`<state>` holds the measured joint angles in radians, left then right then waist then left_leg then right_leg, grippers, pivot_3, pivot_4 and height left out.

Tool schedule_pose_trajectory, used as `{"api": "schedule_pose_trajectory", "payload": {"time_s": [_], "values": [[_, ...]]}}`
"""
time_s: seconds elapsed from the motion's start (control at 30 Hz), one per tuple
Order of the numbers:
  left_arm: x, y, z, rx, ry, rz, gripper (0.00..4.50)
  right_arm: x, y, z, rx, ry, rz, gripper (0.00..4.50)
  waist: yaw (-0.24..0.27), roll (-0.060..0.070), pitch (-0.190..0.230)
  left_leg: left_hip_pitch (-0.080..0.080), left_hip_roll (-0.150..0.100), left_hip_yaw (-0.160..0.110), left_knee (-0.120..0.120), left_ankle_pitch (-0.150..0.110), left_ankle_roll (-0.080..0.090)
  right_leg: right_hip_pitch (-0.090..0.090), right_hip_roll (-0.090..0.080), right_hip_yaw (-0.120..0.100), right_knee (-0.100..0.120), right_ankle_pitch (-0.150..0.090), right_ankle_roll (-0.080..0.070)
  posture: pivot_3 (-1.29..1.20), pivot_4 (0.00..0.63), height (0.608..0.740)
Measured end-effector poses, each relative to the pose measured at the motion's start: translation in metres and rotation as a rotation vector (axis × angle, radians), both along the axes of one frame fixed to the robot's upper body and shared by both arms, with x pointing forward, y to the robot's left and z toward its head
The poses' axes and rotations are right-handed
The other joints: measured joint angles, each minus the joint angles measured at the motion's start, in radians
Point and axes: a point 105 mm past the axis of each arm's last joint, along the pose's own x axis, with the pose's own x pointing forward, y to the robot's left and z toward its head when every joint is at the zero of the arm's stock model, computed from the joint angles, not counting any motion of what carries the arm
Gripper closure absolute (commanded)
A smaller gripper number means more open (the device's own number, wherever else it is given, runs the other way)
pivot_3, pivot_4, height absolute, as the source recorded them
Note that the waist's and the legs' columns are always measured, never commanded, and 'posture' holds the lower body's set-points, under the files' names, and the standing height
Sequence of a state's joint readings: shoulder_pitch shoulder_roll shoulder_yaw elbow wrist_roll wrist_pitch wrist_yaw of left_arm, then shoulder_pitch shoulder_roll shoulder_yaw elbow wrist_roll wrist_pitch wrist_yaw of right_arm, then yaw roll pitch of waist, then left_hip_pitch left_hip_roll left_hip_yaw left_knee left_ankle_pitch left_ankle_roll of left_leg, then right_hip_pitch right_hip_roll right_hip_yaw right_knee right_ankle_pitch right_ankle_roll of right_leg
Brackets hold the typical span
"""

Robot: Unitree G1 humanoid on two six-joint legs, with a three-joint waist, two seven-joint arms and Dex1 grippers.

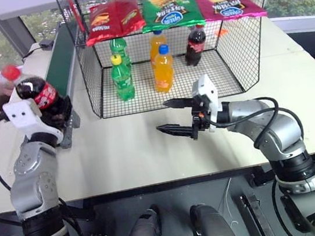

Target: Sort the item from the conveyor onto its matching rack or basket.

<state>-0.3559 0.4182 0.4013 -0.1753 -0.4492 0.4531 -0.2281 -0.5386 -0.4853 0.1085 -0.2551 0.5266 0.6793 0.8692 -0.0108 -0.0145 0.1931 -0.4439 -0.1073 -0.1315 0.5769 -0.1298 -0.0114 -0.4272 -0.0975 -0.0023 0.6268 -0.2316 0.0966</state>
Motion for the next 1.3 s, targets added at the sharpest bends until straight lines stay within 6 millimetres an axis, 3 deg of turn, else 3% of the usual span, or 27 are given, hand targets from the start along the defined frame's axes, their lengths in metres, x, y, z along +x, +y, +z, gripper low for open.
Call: {"api": "schedule_pose_trajectory", "payload": {"time_s": [0.1,0.17,0.3,0.47,0.6,0.87,0.97,1.13,1.3], "values": [[0.001,-0.027,0.018,0.072,-0.027,-0.160,1.56,0.000,-0.001,0.002,0.004,0.005,-0.004,0.00,0.000,0.000,0.000,0.000,-0.001,0.001,0.000,0.000,0.000,0.000,0.000,0.000,0.000,0.000,0.000,0.00,0.150,0.738],[0.000,-0.054,0.015,0.134,-0.009,-0.314,1.56,0.001,-0.001,0.008,0.018,0.005,-0.006,0.00,0.001,0.000,0.000,0.000,-0.001,0.001,0.000,0.000,0.000,0.001,0.000,0.000,0.000,0.000,0.000,0.00,0.150,0.738],[-0.011,-0.124,-0.022,0.279,0.111,-0.690,1.56,0.004,-0.004,0.028,0.057,-0.033,-0.021,0.00,0.000,0.000,0.000,0.000,-0.001,0.001,0.000,0.000,0.000,0.000,0.000,0.000,-0.001,0.000,0.000,0.00,0.150,0.738],[-0.038,-0.177,-0.058,0.423,0.179,-1.008,1.56,0.006,-0.010,0.032,0.059,-0.036,-0.052,0.00,-0.004,0.001,0.000,0.000,0.000,0.001,-0.002,0.000,0.000,-0.001,-0.001,0.001,-0.001,0.000,0.000,0.00,0.150,0.738],[-0.040,-0.193,-0.068,0.481,0.166,-1.078,1.56,0.005,-0.009,0.034,0.065,-0.034,-0.045,0.00,-0.001,0.001,0.000,0.000,0.000,0.001,-0.001,0.000,0.000,-0.001,-0.001,0.001,-0.001,0.000,-0.001,0.00,0.150,0.738],[-0.035,-0.219,-0.062,0.514,0.076,-1.126,1.56,0.001,-0.007,0.037,0.057,-0.045,-0.053,0.00,0.000,0.001,0.000,-0.001,0.000,0.001,-0.001,0.000,0.001,0.000,-0.001,0.001,-0.003,0.000,0.000,0.00,0.150,0.738],[-0.035,-0.223,-0.065,0.509,0.082,-1.132,1.56,0.001,-0.008,0.037,0.058,-0.036,-0.056,0.87,-0.001,0.001,0.000,-0.001,0.000,0.001,-0.001,0.001,0.002,0.000,-0.001,0.001,-0.002,0.000,0.000,0.00,0.150,0.738],[-0.033,-0.224,-0.070,0.510,0.098,-1.126,1.56,-0.003,-0.007,0.041,0.081,-0.039,-0.033,3.26,0.000,0.001,0.000,-0.001,0.000,0.001,0.000,0.000,0.002,0.000,-0.001,0.001,-0.002,0.000,0.000,0.00,0.150,0.738],[-0.033,-0.228,-0.069,0.489,0.092,-1.125,1.56,-0.003,-0.009,0.042,0.080,-0.034,-0.037,3.33,0.001,0.001,0.000,-0.001,0.000,0.001,0.000,0.001,0.002,0.000,-0.001,0.000,-0.002,0.000,0.000,0.00,0.150,0.738]]}}
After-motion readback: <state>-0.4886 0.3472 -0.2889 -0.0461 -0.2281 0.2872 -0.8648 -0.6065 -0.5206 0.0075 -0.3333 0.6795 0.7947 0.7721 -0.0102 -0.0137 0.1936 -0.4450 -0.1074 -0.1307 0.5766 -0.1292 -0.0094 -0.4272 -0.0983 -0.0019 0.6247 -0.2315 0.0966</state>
